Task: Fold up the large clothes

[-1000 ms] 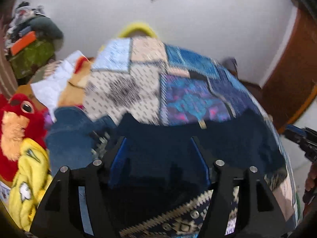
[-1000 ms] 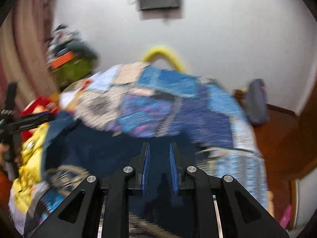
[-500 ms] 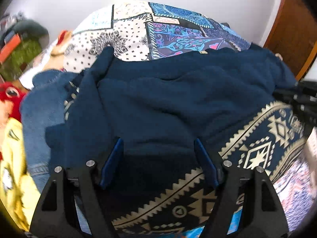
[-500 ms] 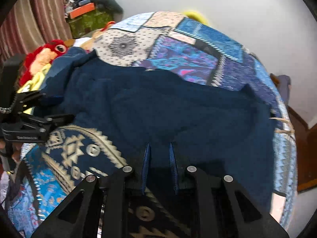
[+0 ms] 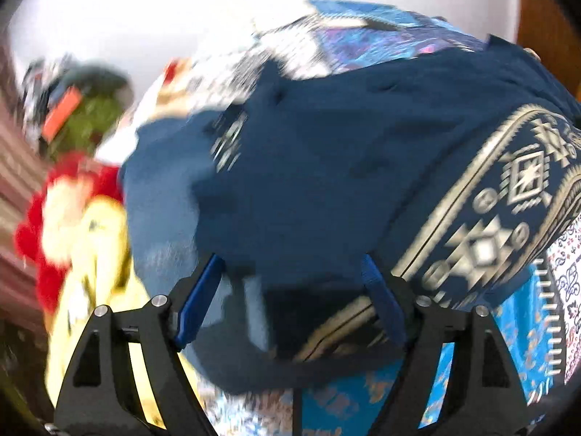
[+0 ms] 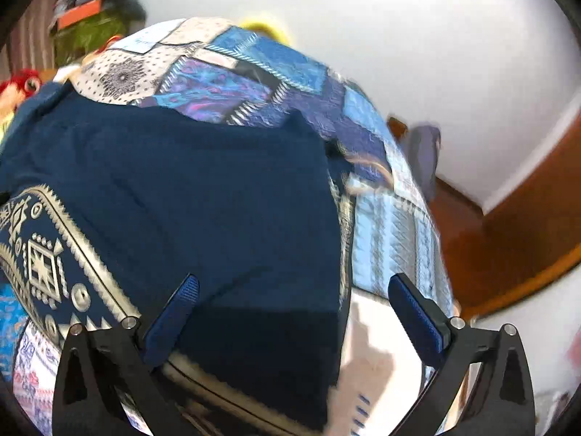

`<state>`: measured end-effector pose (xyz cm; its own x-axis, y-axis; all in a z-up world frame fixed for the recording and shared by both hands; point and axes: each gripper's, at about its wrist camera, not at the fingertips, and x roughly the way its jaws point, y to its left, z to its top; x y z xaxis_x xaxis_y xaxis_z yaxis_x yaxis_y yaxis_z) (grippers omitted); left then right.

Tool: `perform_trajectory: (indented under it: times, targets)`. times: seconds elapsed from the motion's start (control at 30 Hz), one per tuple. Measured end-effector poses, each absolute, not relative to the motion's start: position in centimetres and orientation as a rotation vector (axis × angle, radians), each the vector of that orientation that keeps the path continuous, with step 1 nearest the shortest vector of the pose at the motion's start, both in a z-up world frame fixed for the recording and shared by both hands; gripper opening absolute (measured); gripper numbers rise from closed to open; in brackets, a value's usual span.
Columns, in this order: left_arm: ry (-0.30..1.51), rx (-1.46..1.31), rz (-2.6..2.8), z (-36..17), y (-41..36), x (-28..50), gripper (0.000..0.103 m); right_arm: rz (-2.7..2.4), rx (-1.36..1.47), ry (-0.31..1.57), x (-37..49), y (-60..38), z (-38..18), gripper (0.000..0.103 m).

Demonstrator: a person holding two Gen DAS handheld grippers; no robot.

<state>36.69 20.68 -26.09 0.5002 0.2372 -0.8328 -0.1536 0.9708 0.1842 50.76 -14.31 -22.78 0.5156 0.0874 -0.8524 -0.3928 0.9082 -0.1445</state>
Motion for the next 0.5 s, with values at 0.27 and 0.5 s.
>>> perform_trajectory:
  times: [0.27, 0.5]
  targets:
    - [0.967, -0.173, 0.335, -23.2, 25.3, 31.6, 0.08, 0.282, -0.221, 0.97, 47.3, -17.7, -18.7, 0.103]
    - [0.851, -0.454, 0.225, -21.7, 25.1, 28.7, 0.09, 0.381, -0.089, 0.926, 44.2, -15.5, -15.3, 0.103]
